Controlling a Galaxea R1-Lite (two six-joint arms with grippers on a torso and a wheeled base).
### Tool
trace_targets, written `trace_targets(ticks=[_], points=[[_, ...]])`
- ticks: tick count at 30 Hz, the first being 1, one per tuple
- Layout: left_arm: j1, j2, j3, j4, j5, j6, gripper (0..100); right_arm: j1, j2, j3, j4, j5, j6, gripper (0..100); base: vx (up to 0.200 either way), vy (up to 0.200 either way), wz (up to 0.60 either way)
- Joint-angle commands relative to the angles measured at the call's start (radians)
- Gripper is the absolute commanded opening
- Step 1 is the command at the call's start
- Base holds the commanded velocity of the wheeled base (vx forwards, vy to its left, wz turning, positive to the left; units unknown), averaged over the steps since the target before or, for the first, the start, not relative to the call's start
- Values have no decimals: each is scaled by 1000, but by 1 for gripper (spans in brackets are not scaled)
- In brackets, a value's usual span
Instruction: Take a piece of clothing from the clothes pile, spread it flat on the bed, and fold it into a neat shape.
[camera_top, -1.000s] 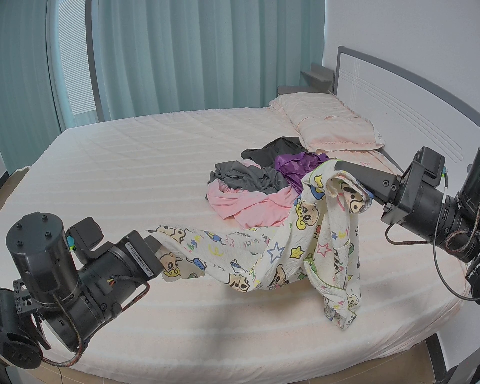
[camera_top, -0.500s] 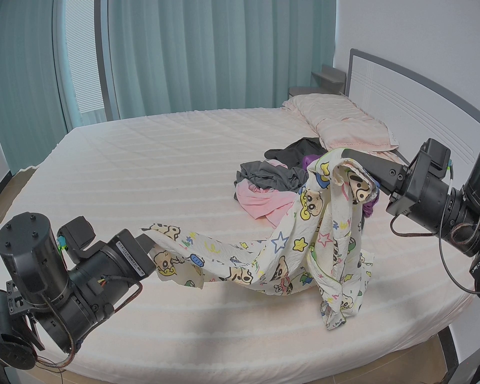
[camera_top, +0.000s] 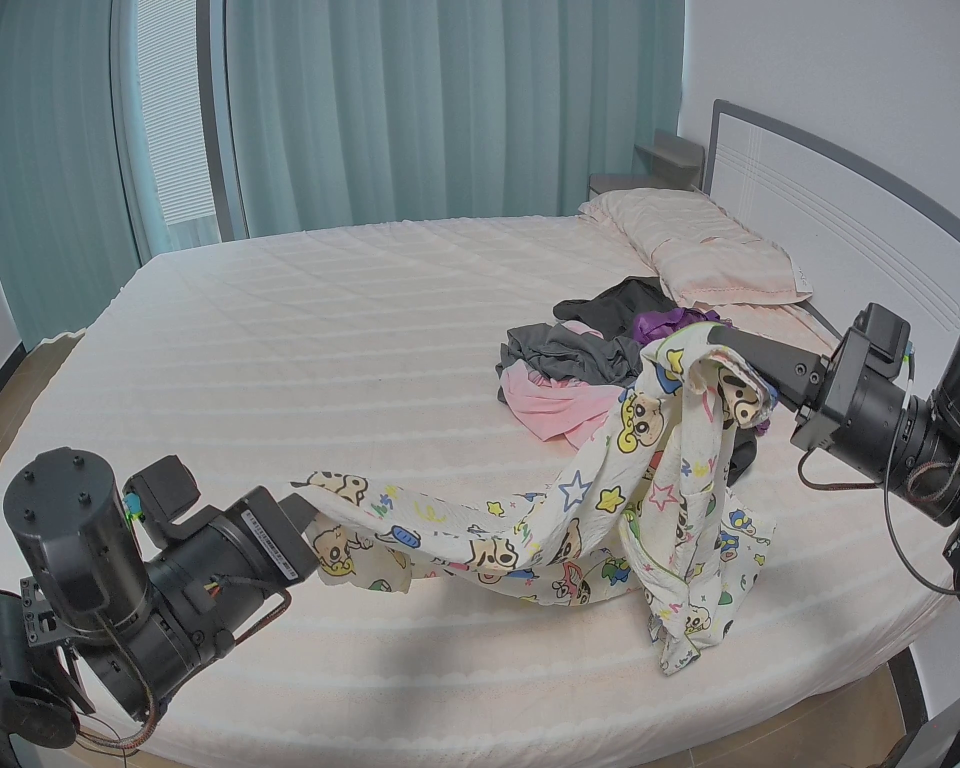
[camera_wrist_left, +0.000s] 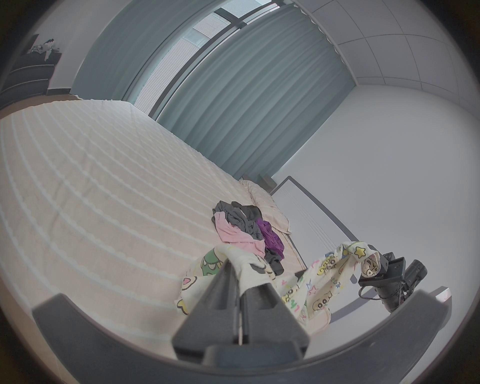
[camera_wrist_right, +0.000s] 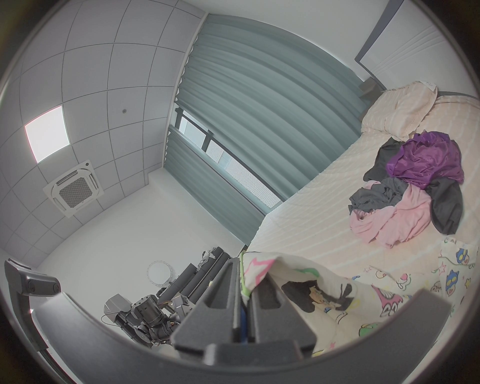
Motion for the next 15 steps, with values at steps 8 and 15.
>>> trace_targets(ticks=[8, 15], points=[[-84, -74, 18, 0, 3, -1, 0, -1, -157, 97, 11, 45, 5, 0, -200, 0, 0], [-92, -189, 18, 21, 3, 0, 0, -3, -308, 134, 11, 74, 7, 0, -200, 0, 0]])
